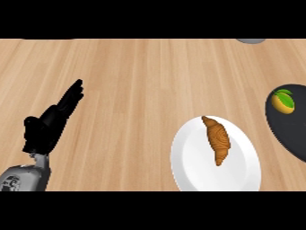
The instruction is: Pick the lemon from the plate and place it in the pan
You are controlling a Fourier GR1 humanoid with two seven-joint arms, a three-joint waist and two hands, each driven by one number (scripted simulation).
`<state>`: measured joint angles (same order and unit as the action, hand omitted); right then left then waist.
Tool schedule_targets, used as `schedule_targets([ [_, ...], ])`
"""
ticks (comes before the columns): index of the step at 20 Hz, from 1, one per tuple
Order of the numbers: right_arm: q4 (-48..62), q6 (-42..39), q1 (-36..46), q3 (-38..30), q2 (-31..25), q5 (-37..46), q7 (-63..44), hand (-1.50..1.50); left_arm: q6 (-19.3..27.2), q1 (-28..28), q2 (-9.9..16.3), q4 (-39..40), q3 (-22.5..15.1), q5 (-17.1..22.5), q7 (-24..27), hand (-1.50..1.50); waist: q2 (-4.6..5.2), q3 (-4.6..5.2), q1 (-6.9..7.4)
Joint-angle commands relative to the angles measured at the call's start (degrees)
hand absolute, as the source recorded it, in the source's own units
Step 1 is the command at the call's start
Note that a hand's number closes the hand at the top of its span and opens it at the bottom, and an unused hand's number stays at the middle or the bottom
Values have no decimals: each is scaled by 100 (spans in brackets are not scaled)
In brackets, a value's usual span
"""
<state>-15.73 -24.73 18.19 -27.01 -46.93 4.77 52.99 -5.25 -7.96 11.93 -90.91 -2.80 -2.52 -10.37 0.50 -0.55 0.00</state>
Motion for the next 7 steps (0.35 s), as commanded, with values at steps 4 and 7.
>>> schedule_targets([
  [4,-243,-1232,-715,34,83,-167,1388,-150,-32,-80,64,-177,91,88,-294,0,-46,1,-50],
  [7,-324,-1084,-902,52,139,-218,1439,-150,2,-112,4,-109,66,59,-242,0,-30,-7,-50],
])
